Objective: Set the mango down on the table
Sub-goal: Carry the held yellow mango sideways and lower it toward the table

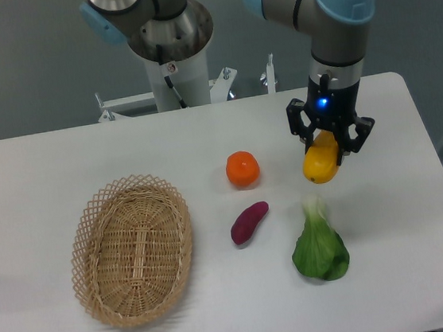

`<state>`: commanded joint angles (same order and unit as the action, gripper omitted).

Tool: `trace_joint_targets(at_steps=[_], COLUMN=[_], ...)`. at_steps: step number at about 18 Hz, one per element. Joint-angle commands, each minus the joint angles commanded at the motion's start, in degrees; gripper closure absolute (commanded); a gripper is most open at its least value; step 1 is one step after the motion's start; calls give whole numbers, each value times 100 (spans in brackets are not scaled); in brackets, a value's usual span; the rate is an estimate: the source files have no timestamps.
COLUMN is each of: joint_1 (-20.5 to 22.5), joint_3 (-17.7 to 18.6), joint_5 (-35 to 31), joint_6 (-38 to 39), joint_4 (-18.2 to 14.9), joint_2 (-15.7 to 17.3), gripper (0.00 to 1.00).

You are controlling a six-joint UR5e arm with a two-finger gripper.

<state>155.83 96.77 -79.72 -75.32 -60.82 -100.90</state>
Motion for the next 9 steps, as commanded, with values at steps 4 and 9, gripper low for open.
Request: trace_joint_targets(at_steps=[4, 9], joint_1=[35, 140], joint_3=[-44, -88], joint_5=[0, 0], joint_6=[-9, -298], joint_4=[18, 44], joint_2=[-44, -167], gripper=[44, 45])
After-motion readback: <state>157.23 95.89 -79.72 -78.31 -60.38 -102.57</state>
